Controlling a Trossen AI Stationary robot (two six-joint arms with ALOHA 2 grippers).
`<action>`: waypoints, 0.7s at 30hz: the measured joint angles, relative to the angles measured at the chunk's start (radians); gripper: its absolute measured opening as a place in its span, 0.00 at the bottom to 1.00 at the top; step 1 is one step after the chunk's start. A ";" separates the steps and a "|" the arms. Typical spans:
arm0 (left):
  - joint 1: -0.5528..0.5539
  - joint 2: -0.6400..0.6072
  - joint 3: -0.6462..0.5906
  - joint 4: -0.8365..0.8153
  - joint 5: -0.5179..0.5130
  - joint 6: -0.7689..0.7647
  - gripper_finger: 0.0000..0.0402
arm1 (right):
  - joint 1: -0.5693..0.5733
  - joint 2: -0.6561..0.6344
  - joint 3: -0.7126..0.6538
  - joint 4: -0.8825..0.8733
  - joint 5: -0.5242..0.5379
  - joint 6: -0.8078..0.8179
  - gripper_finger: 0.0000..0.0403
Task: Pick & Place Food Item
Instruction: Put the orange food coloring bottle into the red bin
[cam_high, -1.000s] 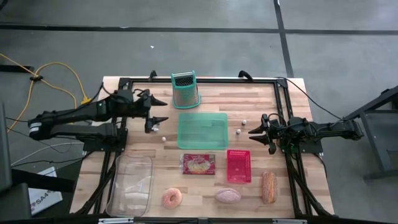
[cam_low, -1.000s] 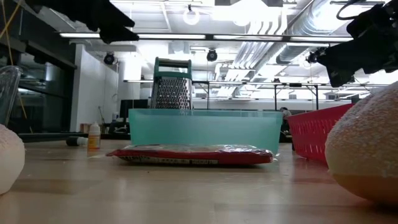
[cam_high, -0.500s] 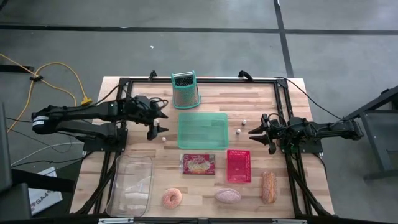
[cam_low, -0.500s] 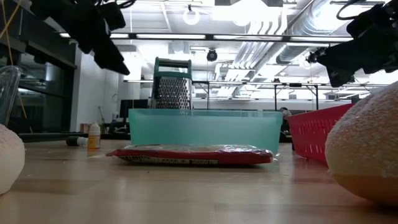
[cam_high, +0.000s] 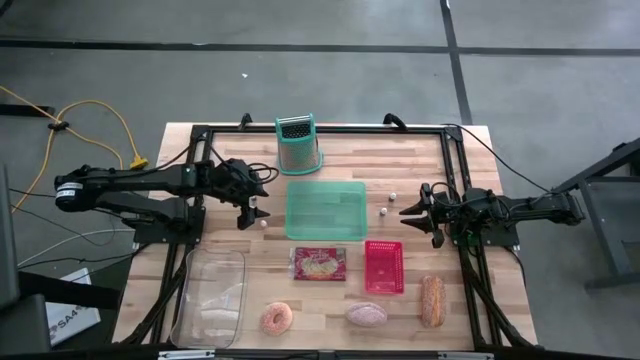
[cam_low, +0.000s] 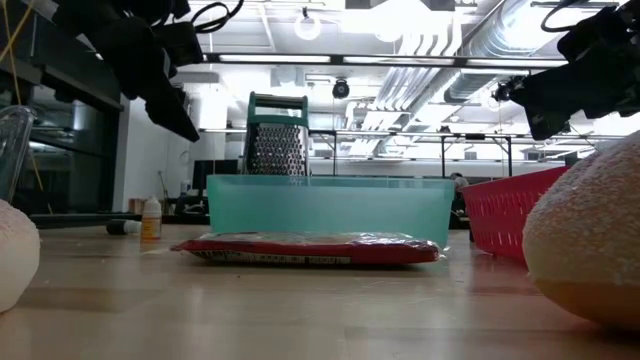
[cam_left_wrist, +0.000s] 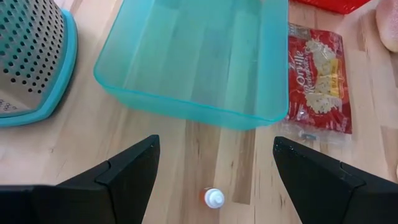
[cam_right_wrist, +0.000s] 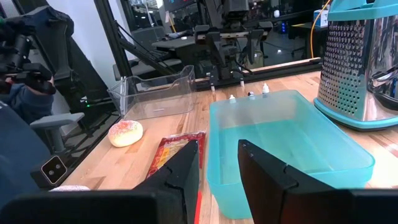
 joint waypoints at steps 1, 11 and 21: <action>0.000 0.000 0.000 0.000 0.000 0.000 0.76 | 0.000 0.000 0.000 0.000 0.000 0.000 0.25; -0.034 0.105 0.138 -0.218 -0.080 0.006 0.76 | 0.000 0.000 0.000 0.000 0.000 0.000 0.25; -0.102 0.293 0.241 -0.336 -0.086 0.077 0.76 | 0.000 0.000 0.000 0.000 0.000 0.000 0.25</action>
